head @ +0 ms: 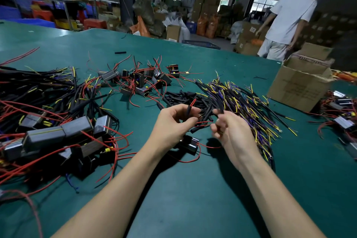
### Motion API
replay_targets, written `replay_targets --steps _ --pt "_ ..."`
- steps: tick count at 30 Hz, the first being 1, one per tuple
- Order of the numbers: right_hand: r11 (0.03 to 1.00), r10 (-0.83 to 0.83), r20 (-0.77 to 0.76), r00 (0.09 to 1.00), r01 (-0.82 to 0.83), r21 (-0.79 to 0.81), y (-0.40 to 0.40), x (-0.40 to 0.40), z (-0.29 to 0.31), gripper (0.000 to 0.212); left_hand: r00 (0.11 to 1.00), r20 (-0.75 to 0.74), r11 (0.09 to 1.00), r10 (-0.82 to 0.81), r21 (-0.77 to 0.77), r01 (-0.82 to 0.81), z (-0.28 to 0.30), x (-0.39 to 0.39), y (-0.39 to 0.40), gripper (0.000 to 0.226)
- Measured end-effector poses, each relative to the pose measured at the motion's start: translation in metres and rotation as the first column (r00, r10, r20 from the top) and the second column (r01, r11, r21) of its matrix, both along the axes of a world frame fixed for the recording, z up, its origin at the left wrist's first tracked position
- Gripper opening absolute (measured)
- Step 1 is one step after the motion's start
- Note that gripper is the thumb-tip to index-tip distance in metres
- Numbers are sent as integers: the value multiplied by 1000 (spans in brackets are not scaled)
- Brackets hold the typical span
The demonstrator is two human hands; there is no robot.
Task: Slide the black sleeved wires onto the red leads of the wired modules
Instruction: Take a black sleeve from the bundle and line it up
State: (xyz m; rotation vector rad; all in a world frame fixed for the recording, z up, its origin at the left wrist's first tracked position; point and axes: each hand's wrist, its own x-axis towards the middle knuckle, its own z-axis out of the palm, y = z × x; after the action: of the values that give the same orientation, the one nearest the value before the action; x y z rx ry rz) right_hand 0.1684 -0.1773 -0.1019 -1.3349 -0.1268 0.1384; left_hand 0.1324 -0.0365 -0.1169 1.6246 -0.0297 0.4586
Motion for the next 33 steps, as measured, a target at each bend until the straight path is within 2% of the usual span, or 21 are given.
replay_targets --steps 6,9,15,21,25,31,33 --pt "995 22 105 994 -12 -102 0 1 -9 22 999 23 999 -41 12 41 -1 0 2 24" --pt "996 44 105 994 -36 -76 0 2 -12 16 997 19 996 -69 50 68 -2 0 3 24" --pt "989 109 -23 994 -107 98 -1 3 -8 11 998 -7 995 -68 74 69 -2 2 6 18" --pt "911 203 -292 935 -71 406 3 3 -5 13 998 -38 980 -56 187 62 1 2 6 11" --pt "951 165 -209 964 -100 293 1 4 -4 9 999 -52 981 2 195 8 1 1 6 10" --pt "995 -13 -33 999 16 103 -16 11 1 35 997 -81 985 17 175 -2 -2 1 5 9" --pt "997 -44 53 998 41 58 -17 12 1 35 997 -73 986 17 169 -5 -3 1 4 7"
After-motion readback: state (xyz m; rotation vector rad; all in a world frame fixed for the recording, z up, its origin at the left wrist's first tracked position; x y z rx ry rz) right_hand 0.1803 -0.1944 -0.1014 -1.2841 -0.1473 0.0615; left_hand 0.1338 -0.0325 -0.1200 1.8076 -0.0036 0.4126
